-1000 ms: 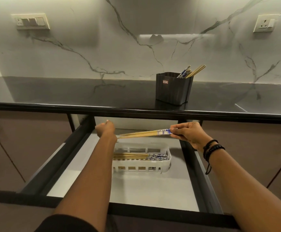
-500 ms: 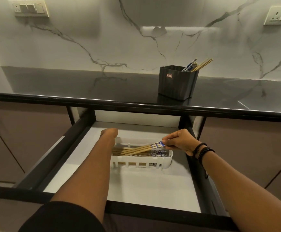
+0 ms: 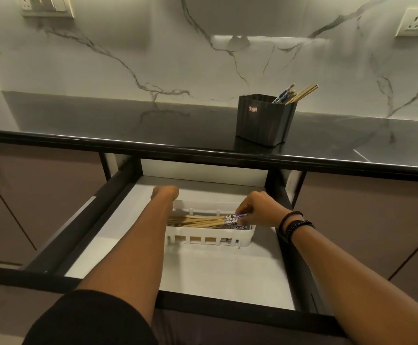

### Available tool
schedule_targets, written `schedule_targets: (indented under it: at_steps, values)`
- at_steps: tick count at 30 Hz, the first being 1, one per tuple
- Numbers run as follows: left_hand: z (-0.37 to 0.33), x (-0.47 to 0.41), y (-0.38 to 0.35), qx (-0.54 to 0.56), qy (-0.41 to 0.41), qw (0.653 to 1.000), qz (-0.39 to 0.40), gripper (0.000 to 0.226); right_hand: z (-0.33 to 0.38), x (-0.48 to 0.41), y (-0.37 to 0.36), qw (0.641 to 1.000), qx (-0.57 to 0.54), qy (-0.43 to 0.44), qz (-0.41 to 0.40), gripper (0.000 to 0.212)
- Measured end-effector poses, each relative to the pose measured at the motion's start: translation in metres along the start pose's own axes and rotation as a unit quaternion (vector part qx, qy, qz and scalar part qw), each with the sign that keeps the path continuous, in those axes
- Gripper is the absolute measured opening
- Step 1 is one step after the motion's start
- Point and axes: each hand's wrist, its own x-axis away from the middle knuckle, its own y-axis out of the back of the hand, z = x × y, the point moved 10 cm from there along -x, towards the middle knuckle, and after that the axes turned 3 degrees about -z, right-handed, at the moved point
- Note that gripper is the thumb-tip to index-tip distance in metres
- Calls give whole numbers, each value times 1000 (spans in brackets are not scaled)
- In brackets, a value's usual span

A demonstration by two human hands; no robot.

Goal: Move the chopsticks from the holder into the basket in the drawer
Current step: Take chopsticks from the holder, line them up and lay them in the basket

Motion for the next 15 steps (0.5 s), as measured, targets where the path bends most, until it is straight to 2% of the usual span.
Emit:
schedule_targets:
  at_steps: [3,4,6,15]
  values:
    - [2,4,5,-57,4,998,-14,21,14,-2,-10,995,93,27,1,31]
    - [3,1,4,-68,3,998,-12,18,17,-3,-12,993,111,30,-2,29]
    - [2,-5,-4,-55,-12,998,8,26,19,-5,-13,991,129,27,-9,27]
    - [7,-7,-1,-131,23,991,-10,20,9,-5,-5,998,54,20,-13,29]
